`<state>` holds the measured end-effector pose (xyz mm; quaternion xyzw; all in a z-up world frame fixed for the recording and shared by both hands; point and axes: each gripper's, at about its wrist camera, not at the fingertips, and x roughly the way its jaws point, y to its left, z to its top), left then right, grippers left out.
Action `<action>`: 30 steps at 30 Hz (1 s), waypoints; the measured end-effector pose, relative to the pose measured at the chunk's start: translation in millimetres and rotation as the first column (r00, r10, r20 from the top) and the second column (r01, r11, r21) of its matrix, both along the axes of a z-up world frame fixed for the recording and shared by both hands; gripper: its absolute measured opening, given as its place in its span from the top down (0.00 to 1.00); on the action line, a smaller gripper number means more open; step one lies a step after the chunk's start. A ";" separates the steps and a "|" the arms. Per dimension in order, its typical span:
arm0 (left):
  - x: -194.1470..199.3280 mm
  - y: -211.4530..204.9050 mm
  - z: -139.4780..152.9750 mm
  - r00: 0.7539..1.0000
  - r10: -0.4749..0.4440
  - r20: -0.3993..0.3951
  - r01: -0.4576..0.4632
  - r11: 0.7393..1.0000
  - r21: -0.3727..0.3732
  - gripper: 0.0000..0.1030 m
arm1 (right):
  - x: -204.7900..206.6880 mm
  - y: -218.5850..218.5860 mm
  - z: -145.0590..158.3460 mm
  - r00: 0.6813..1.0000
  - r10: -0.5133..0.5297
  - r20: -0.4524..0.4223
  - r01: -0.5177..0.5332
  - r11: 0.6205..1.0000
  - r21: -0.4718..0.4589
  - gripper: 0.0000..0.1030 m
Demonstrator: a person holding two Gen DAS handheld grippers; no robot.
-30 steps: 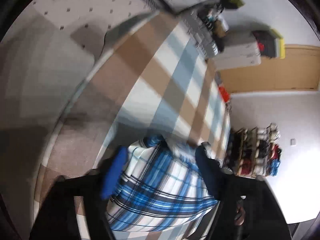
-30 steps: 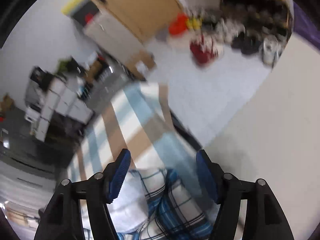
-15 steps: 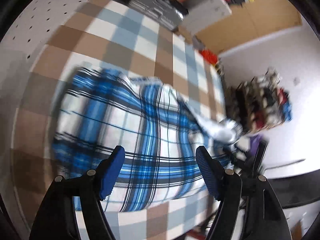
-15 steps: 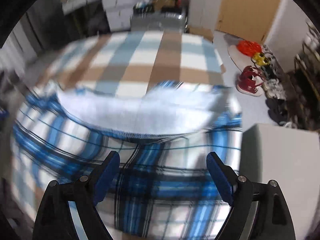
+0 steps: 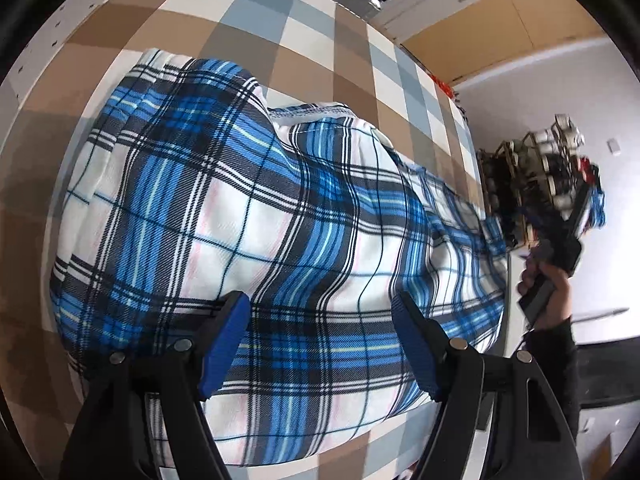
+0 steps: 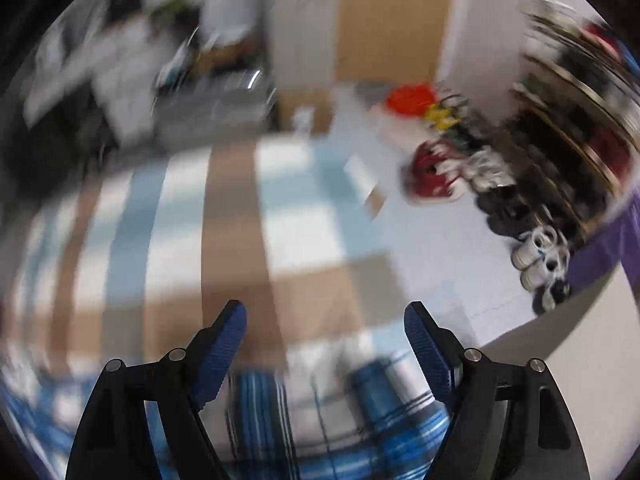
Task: Fold large clothes
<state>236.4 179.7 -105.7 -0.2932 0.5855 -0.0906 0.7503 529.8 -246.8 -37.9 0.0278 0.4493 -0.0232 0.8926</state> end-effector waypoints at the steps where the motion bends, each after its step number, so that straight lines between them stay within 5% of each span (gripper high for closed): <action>1: -2.6 -0.6 1.5 1.000 -0.010 0.005 0.010 1.000 0.013 0.33 | -5.8 3.3 4.7 0.999 0.047 0.002 -0.047 0.999 0.022 0.20; 4: -11.0 0.1 3.2 1.000 -0.019 0.017 0.018 0.999 0.042 0.33 | -24.4 23.2 2.6 0.977 0.200 -0.071 -0.198 0.980 0.028 0.20; 9: -31.9 9.4 0.4 1.000 -0.013 0.022 0.012 0.998 0.060 0.33 | -109.0 47.8 -20.5 0.894 0.408 -0.188 -0.414 0.910 0.009 0.13; 14: -36.4 2.8 12.3 0.996 -0.053 0.077 0.041 0.988 0.148 0.33 | -154.0 53.4 -74.2 0.843 0.384 -0.376 -0.472 0.864 -0.177 0.14; 21: -55.7 16.2 0.2 0.994 -0.004 0.107 -0.010 0.992 0.122 0.33 | -167.0 45.1 -57.9 0.886 0.300 -0.353 -0.399 0.881 -0.254 0.14; 24: -60.3 13.9 12.1 0.997 0.032 0.071 -0.040 0.993 0.112 0.33 | -180.9 59.3 -20.3 0.911 0.343 -0.229 -0.392 0.893 -0.221 0.12; 27: -63.4 -15.0 30.4 0.987 -0.060 0.146 0.054 0.997 0.047 0.33 | -198.1 98.7 -3.0 0.873 0.454 -0.181 -0.481 0.862 -0.160 0.11; 30: -60.3 -49.4 25.6 0.973 -0.184 0.139 0.169 0.979 0.112 0.33 | -213.3 151.2 -16.5 0.805 0.559 -0.201 -0.594 0.764 -0.253 0.10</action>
